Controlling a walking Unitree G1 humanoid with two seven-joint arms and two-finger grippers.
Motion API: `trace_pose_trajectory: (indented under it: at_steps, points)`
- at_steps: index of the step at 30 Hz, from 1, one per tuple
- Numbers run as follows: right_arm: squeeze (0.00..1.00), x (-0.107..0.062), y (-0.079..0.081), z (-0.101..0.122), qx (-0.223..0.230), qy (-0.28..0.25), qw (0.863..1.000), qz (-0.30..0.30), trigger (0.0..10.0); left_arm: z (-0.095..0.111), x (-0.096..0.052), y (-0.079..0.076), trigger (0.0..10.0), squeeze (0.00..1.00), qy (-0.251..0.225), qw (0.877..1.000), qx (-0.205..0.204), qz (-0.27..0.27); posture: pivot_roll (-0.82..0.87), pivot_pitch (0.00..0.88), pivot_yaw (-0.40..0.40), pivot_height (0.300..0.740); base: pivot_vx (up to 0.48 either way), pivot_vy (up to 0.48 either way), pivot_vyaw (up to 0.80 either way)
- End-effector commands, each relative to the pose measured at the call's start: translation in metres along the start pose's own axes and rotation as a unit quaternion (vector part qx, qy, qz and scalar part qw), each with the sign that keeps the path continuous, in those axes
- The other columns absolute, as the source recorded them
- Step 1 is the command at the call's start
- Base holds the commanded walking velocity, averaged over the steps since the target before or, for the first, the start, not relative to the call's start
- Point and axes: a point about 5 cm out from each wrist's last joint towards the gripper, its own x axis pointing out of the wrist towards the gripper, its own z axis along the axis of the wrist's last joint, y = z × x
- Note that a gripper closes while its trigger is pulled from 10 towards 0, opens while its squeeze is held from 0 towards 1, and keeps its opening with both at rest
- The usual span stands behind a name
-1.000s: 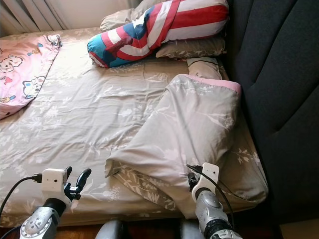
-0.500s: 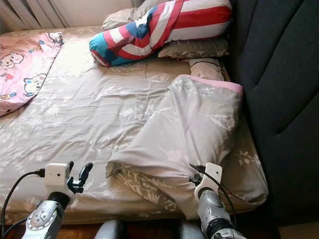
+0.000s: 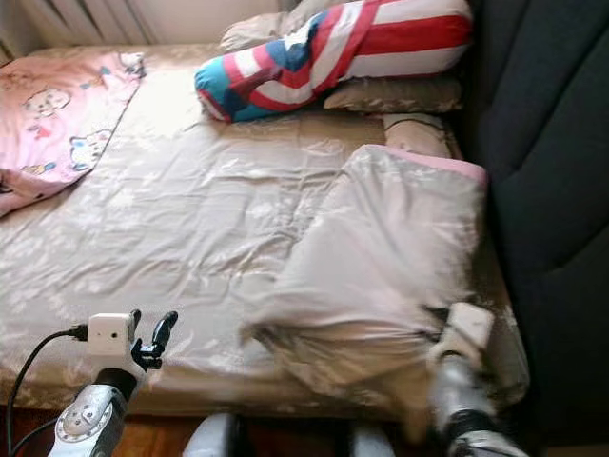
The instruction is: Clean up the room
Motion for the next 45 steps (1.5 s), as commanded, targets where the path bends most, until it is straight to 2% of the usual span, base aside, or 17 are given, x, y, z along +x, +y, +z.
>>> trace_pose_trajectory:
  at_steps: [1, 3, 5, 10, 11, 12, 20, 21, 22, 28, 32, 33, 34, 37, 39, 41, 45]
  points:
    - [0.00, 0.004, -0.039, 0.030, 0.023, -0.062, 0.995, -0.078, 0.0, -0.006, -0.004, 0.004, 10.0, 0.00, 0.010, 1.000, -0.002, 0.011, -0.04, 0.149, -0.002, 0.665, 0.000, 0.000, 0.00]
    - [0.00, 0.004, -0.062, 0.046, 0.015, -0.090, 0.988, -0.122, 0.0, -0.004, -0.002, 0.002, 10.0, 0.00, 0.006, 1.000, -0.004, 0.010, -0.05, 0.150, 0.001, 0.665, 0.000, 0.000, 0.00]
    - [0.00, 0.004, -0.072, 0.055, 0.011, -0.104, 0.985, -0.139, 0.0, -0.004, -0.001, 0.000, 10.0, 0.00, 0.006, 1.000, -0.005, 0.007, -0.06, 0.150, 0.004, 0.665, 0.000, 0.000, 0.00]
    - [0.00, 0.004, -0.068, 0.060, -0.024, -0.114, 0.984, -0.133, 0.0, -0.005, -0.001, 0.000, 10.0, 0.00, 0.007, 1.000, -0.003, 0.005, -0.06, 0.151, 0.009, 0.665, 0.000, 0.000, 0.00]
    - [0.00, 0.005, -0.066, 0.059, -0.030, -0.111, 0.985, -0.128, 2.5, -0.005, -0.001, 0.001, 10.0, 0.00, 0.008, 1.000, -0.003, 0.005, -0.05, 0.149, 0.009, 0.665, 0.000, 0.000, 0.00]
    - [0.00, 0.005, -0.060, 0.055, -0.030, -0.105, 0.987, -0.118, 10.0, -0.005, -0.001, 0.001, 10.0, 0.00, 0.008, 1.000, -0.002, 0.005, -0.05, 0.148, 0.010, 0.665, 0.000, 0.000, 0.00]
    - [0.00, 0.004, -0.033, 0.035, -0.016, -0.085, 0.994, -0.070, 10.0, -0.006, -0.001, 0.000, 10.0, 0.00, 0.010, 1.000, 0.000, 0.005, -0.03, 0.141, 0.012, 0.665, 0.000, 0.000, 0.00]
    - [0.73, 0.003, -0.027, 0.036, -0.004, -0.095, 0.994, -0.051, 10.0, -0.006, -0.001, 0.000, 10.0, 0.00, 0.010, 1.000, 0.000, 0.005, -0.03, 0.138, 0.010, 0.665, 0.000, 0.000, 0.00]
    - [0.85, 0.003, -0.025, 0.036, -0.001, -0.100, 0.994, -0.044, 10.0, -0.006, -0.001, 0.000, 10.0, 0.00, 0.010, 1.000, 0.000, 0.006, -0.03, 0.135, 0.008, 0.665, 0.000, 0.000, 0.00]
    - [0.85, -0.001, -0.006, 0.040, 0.016, -0.137, 0.990, 0.032, 10.0, -0.009, -0.001, -0.002, 10.0, 0.00, 0.013, 1.000, -0.006, 0.008, -0.04, 0.122, 0.002, 0.665, 0.000, 0.000, 0.00]
    - [0.85, -0.007, 0.012, 0.042, -0.008, -0.169, 0.979, 0.111, 10.0, -0.012, -0.002, -0.005, 10.0, 0.00, 0.018, 0.999, -0.036, 0.020, -0.04, 0.115, -0.003, 0.665, 0.000, 0.000, 0.00]
    - [0.78, -0.009, 0.016, 0.040, -0.005, -0.167, 0.977, 0.129, 10.0, -0.013, -0.002, -0.005, 10.0, 0.00, 0.018, 0.999, -0.037, 0.020, -0.05, 0.112, -0.008, 0.665, 0.000, 0.000, 0.00]
    - [0.00, -0.012, 0.024, 0.031, -0.009, -0.158, 0.974, 0.163, 10.0, -0.016, -0.002, -0.006, 10.0, 0.00, 0.023, 0.999, -0.043, 0.022, -0.05, 0.106, -0.012, 0.665, 0.000, 0.000, 0.00]
    - [0.00, -0.018, 0.035, 0.013, -0.010, -0.136, 0.968, 0.212, 10.0, -0.026, -0.004, -0.006, 10.0, 0.00, 0.040, 0.997, -0.057, 0.033, -0.04, 0.101, -0.014, 0.665, 0.000, 0.000, 0.00]
    - [0.00, -0.023, 0.041, -0.003, -0.021, -0.122, 0.964, 0.237, 10.0, -0.033, -0.005, -0.002, 10.0, 0.00, 0.055, 0.992, -0.093, 0.059, -0.04, 0.099, -0.015, 0.665, 0.000, 0.000, 0.00]
    - [0.00, -0.026, 0.041, -0.008, -0.016, -0.125, 0.966, 0.228, 10.0, -0.033, -0.004, 0.000, 10.0, 0.00, 0.056, 0.989, -0.114, 0.073, -0.05, 0.097, -0.015, 0.673, 0.000, 0.000, 0.00]
    - [0.00, -0.030, 0.041, -0.024, 0.009, -0.109, 0.971, 0.214, 10.0, -0.032, 0.000, -0.001, 10.0, 0.00, 0.054, 0.992, -0.100, 0.061, -0.04, 0.086, -0.010, 0.693, 0.000, 0.000, 0.00]
